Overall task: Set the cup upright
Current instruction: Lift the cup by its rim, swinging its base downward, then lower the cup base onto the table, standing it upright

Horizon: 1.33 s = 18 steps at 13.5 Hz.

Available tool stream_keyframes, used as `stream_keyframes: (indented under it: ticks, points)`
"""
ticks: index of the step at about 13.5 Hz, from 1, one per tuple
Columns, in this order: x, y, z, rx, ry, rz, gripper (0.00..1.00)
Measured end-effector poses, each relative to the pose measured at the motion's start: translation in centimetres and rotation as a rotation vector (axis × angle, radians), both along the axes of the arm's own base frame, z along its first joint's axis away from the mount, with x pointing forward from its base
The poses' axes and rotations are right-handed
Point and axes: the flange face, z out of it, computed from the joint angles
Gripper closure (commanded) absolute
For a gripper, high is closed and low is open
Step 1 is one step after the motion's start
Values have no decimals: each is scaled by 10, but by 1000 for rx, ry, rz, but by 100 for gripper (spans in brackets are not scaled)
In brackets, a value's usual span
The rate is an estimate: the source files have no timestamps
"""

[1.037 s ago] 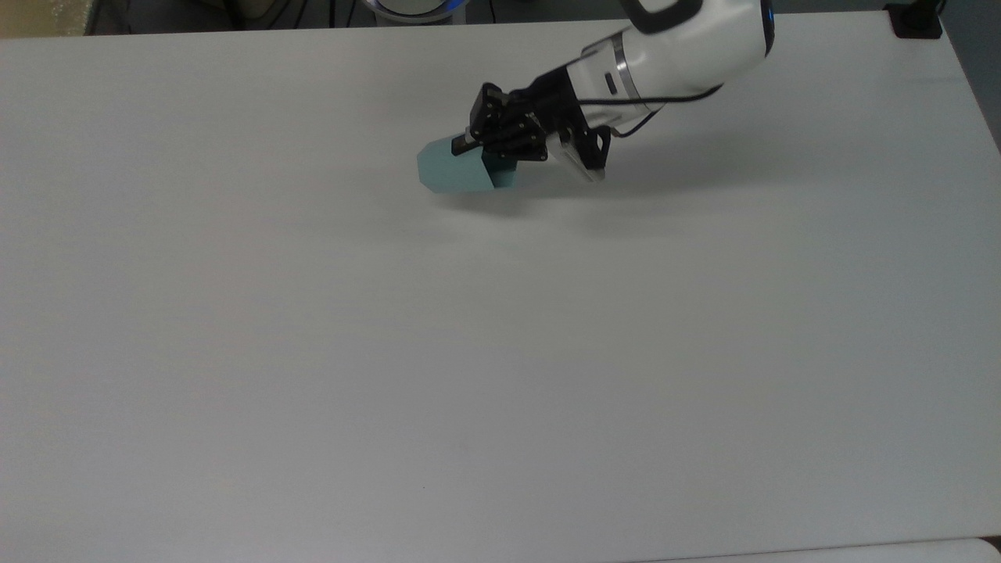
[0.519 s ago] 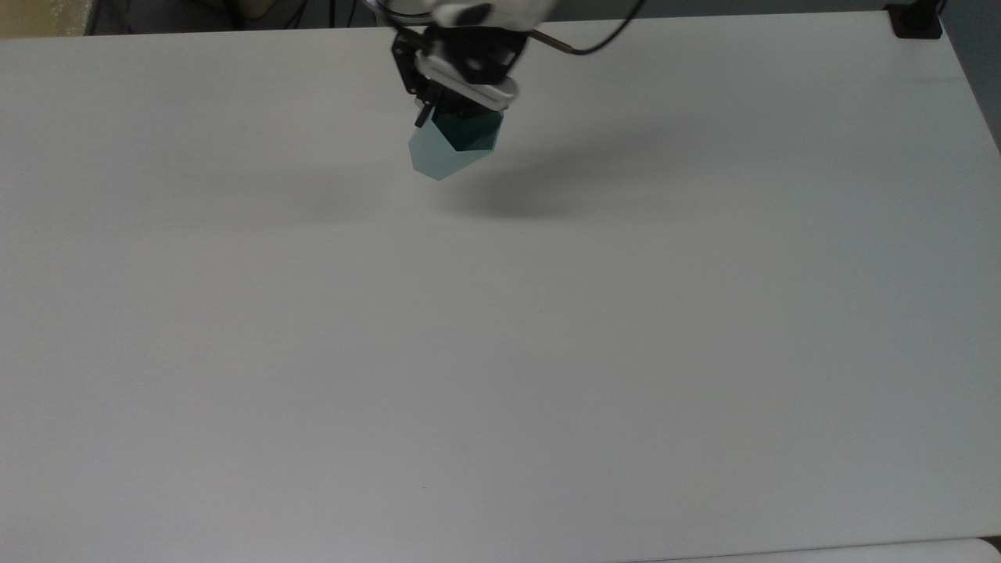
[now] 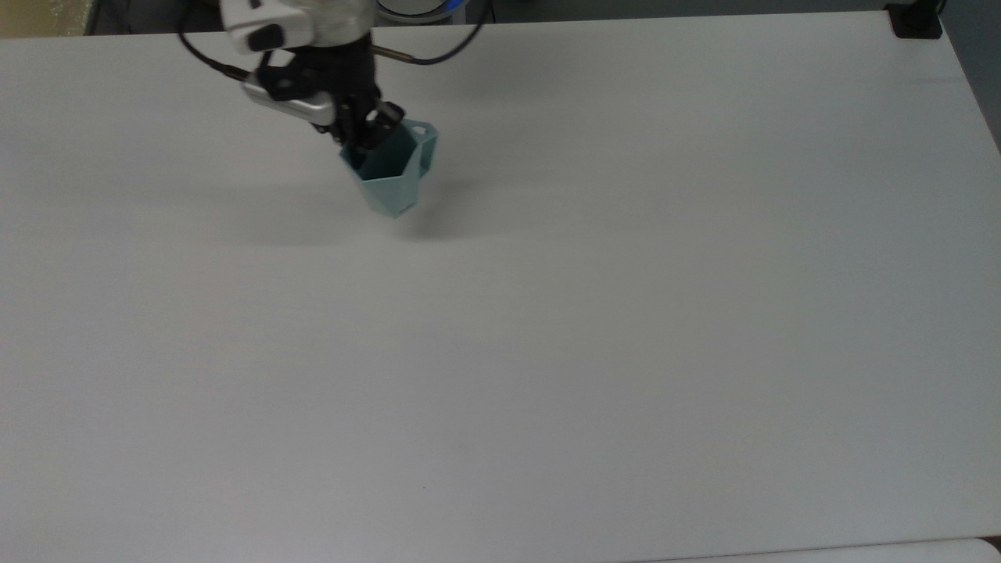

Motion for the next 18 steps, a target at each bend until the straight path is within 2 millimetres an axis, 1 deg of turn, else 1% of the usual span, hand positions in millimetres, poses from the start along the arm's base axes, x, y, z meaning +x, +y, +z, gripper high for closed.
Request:
stream_keyframes:
  ticks: [1, 2, 3, 6, 9, 13, 15, 16, 18]
  points:
    - [-8, -22, -12, 28, -46, -13, 100]
    - [-15, -32, -22, 37, -65, -21, 100]
    - [-25, -39, -40, 42, -82, -26, 100]
    - [-38, -38, -69, 42, -85, -24, 100]
    - [-40, -37, -86, 33, -55, -23, 100]
    - [-36, -35, -103, 18, -45, -21, 100]
    - [-35, -33, -104, 16, -46, -18, 98]
    - [-35, -33, -104, 16, -46, -17, 69]
    - [-35, -33, -104, 16, -43, -16, 31]
